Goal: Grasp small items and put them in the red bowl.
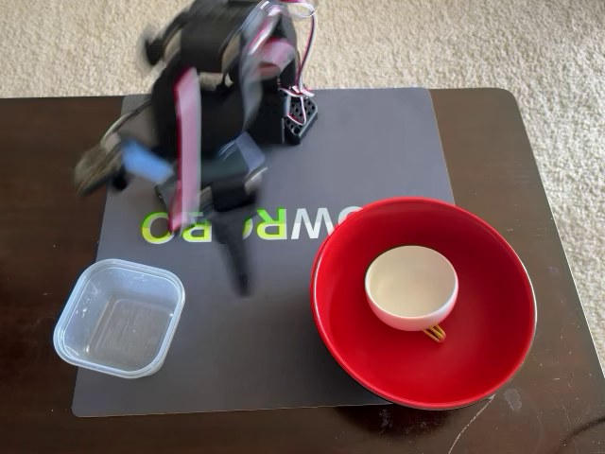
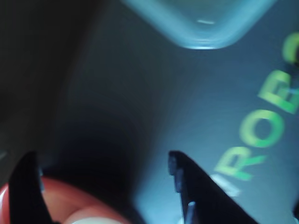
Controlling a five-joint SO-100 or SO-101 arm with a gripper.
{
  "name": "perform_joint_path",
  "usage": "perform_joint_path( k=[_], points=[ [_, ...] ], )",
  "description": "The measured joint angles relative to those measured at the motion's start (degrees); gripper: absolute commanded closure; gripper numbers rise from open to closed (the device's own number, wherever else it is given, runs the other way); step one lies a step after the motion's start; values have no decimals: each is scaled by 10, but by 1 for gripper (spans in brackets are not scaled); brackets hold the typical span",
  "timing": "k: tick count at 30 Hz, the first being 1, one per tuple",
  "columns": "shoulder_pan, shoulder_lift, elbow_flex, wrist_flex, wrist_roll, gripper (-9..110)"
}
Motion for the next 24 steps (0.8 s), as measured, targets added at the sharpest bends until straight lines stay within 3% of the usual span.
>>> perform_joint_path(
  k=[7, 16, 18, 21, 24],
  points=[
    [118, -74, 48, -22, 4, 70],
    [185, -127, 26, -64, 32, 75],
    [192, -161, -5, -64, 30, 80],
    [189, -214, -47, -67, 28, 101],
    [190, -259, -90, -66, 21, 101]
  ],
)
